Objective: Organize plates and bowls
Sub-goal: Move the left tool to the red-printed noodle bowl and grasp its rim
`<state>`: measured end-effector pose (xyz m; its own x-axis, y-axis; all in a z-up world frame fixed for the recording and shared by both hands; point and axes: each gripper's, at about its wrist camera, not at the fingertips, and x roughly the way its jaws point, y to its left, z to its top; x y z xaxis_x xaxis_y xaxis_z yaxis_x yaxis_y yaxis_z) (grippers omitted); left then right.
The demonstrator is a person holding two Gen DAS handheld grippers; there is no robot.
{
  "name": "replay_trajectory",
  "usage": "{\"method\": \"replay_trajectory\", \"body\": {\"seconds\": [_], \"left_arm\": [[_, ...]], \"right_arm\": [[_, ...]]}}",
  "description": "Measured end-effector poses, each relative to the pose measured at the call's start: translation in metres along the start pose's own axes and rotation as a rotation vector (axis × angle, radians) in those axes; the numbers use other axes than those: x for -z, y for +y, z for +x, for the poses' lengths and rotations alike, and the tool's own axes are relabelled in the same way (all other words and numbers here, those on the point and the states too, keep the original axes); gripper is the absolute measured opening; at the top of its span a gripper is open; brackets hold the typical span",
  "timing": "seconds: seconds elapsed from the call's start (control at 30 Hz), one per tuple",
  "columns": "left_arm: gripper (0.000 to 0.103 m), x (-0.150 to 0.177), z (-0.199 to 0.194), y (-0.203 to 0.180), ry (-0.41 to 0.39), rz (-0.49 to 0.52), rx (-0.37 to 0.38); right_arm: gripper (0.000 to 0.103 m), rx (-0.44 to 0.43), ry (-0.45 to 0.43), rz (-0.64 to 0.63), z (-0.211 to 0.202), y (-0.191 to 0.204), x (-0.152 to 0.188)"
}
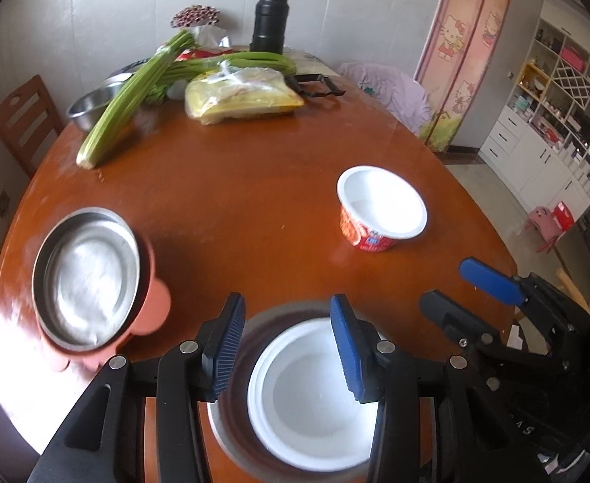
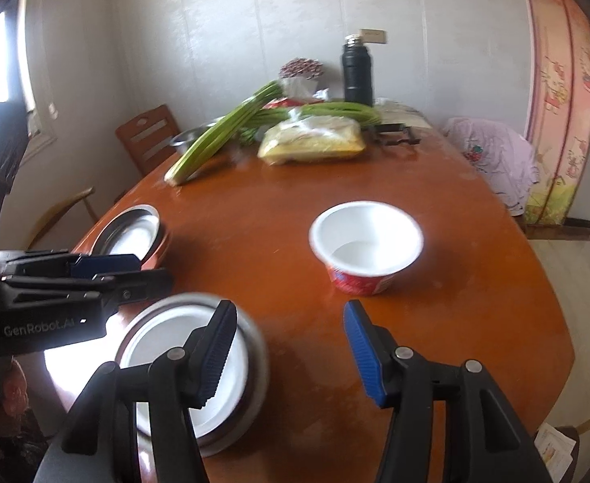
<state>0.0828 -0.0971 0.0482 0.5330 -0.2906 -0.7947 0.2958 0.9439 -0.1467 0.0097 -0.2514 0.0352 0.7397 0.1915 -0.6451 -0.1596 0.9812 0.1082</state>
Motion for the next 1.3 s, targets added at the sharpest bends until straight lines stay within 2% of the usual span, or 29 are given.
{"method": "replay_trajectory", "body": {"seconds": [0.27, 0.53, 0.93, 1.13, 1.3], "left_arm": [[0.046, -0.036, 0.018, -0.022, 0.002, 0.049, 0.004], [0.046, -0.064, 0.047, -0.041, 0.024, 0.087, 0.024], [0.046, -0.094, 0.107, -0.061, 0.134, 0.098, 0.046], [0.046, -0.098, 0.138, -0.056, 0.198, 0.047, 0.04], [0.046, -0.101, 0.149, -0.055, 0.213, 0.029, 0.04]], "right_arm": [[0.056, 0.059, -0.026, 0.046, 0.005, -0.033, -0.022], [0.057, 0.089, -0.01, 0.076, 0.022, -0.06, -0.036], [0.057, 0.129, 0.044, 0.136, 0.06, -0.097, -0.046], [0.057, 0.122, 0.104, 0.18, 0.085, -0.122, -0.041], [0.057, 0.069, 0.137, 0.19, 0.102, -0.125, -0.04]]}}
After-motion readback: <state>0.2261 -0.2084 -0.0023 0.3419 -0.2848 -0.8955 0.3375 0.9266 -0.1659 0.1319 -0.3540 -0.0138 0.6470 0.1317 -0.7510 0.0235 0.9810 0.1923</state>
